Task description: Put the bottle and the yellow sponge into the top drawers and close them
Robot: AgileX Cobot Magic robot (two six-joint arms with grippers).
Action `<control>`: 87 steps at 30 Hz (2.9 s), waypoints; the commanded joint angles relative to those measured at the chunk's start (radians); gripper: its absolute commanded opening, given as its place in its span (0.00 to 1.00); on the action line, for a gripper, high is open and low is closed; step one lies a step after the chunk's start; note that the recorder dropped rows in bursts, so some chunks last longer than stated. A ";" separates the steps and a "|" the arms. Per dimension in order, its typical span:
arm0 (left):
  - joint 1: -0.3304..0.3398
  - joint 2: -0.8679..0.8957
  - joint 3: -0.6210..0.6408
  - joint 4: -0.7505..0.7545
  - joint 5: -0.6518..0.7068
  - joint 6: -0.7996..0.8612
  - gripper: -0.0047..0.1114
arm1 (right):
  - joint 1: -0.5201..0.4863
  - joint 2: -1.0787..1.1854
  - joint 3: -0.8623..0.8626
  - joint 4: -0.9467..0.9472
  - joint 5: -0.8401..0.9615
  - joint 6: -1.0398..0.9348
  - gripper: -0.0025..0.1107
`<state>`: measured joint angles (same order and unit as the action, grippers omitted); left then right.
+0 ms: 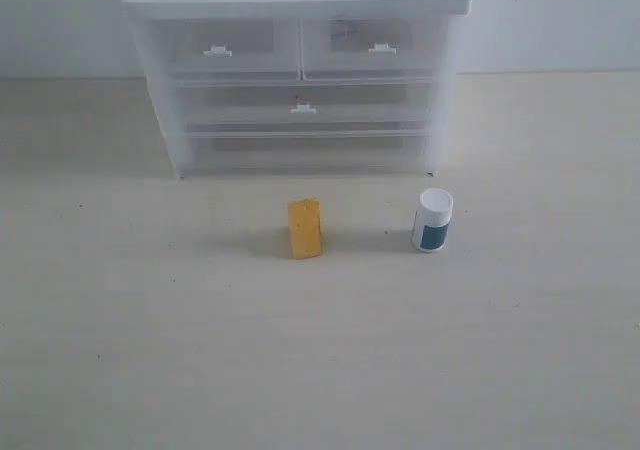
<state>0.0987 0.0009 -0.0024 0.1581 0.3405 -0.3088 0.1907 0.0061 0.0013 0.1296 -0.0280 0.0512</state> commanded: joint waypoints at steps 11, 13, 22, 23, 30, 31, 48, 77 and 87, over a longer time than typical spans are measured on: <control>-0.005 -0.001 0.002 -0.004 0.001 0.003 0.07 | 0.001 -0.006 -0.001 -0.001 -0.106 -0.005 0.02; -0.005 -0.001 0.002 -0.004 0.001 0.003 0.07 | 0.001 -0.006 -0.001 -0.001 -0.109 -0.005 0.02; -0.005 -0.001 0.002 -0.004 0.001 0.003 0.07 | 0.001 -0.006 -0.001 -0.001 -0.099 0.003 0.02; -0.005 -0.001 0.002 -0.004 0.001 0.003 0.07 | 0.001 -0.006 -0.001 -0.001 -0.099 0.003 0.02; -0.005 -0.001 0.002 -0.004 0.001 0.003 0.07 | 0.001 -0.006 -0.001 -0.001 -0.103 0.021 0.02; -0.005 -0.001 0.002 -0.004 0.001 0.003 0.07 | 0.001 -0.006 -0.001 -0.001 -0.112 0.021 0.02; -0.005 -0.001 0.002 0.195 -0.003 0.003 0.07 | 0.001 0.098 -0.200 0.082 -0.362 0.541 0.02; -0.005 -0.001 0.002 0.197 -0.003 0.003 0.07 | 0.278 1.477 -0.673 -0.780 -0.586 1.572 0.02; -0.005 -0.001 0.002 0.197 -0.003 0.003 0.07 | 0.205 1.808 -0.673 -0.462 -1.074 1.726 0.02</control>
<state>0.0987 0.0009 -0.0024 0.3503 0.3405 -0.3088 0.4265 1.7648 -0.6660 -0.3896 -0.9726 1.7348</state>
